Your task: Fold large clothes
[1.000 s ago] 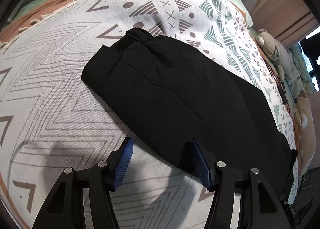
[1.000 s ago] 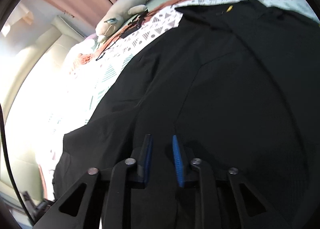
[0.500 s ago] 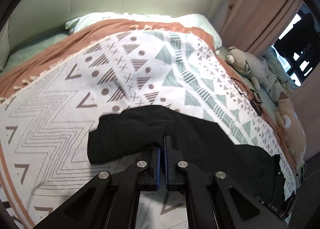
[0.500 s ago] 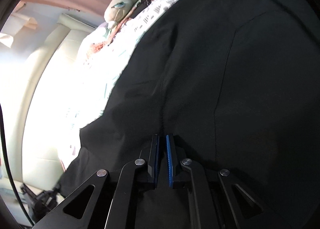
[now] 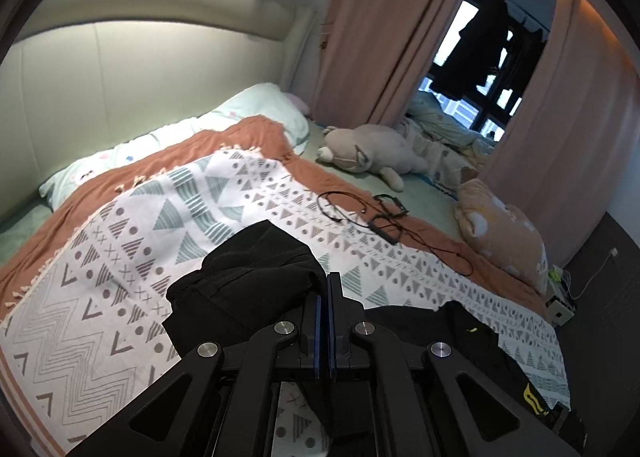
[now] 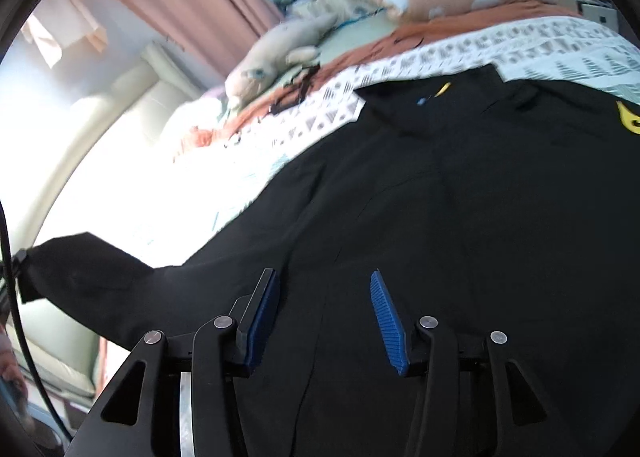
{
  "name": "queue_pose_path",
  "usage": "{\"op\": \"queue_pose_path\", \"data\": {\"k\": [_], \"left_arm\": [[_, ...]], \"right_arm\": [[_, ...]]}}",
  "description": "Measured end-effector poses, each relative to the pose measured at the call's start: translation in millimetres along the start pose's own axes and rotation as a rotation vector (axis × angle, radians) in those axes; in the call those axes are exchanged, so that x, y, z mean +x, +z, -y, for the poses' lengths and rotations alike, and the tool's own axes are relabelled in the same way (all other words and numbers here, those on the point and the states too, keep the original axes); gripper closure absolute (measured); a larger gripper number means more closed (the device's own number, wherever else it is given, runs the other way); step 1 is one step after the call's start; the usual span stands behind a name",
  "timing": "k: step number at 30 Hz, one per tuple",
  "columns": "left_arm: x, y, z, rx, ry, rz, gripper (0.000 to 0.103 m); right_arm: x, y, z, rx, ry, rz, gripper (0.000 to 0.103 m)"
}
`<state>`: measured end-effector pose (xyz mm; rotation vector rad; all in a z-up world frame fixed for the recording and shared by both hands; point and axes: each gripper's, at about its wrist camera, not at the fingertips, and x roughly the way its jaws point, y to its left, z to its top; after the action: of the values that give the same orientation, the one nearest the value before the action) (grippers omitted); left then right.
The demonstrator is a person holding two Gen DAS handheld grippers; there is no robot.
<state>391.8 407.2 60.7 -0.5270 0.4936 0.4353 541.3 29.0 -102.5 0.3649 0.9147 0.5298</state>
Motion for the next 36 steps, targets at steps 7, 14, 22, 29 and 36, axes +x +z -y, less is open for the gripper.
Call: {"op": "queue_pose_path", "data": {"k": [7, 14, 22, 29, 36], "left_arm": [[-16.8, -4.1, 102.3, 0.156, -0.129, -0.023, 0.102], [-25.4, -20.1, 183.1, 0.267, -0.222, -0.049, 0.102], [-0.3, -54.9, 256.8, 0.308, -0.315, -0.126, 0.102], [32.4, -95.1, 315.3, 0.364, -0.351, -0.190, 0.101], [82.9, -144.0, 354.5, 0.346, -0.398, -0.297, 0.101]], "right_arm": [[-56.9, -5.4, 50.6, 0.097, -0.017, 0.053, 0.055], [-94.7, 0.6, 109.4, 0.226, -0.051, 0.128, 0.055], [-121.4, 15.4, 166.2, 0.323, -0.009, 0.161, 0.055], [-137.2, 20.3, 216.1, 0.447, -0.010, 0.202, 0.055], [-125.6, 20.7, 243.9, 0.515, -0.001, 0.151, 0.055]]}}
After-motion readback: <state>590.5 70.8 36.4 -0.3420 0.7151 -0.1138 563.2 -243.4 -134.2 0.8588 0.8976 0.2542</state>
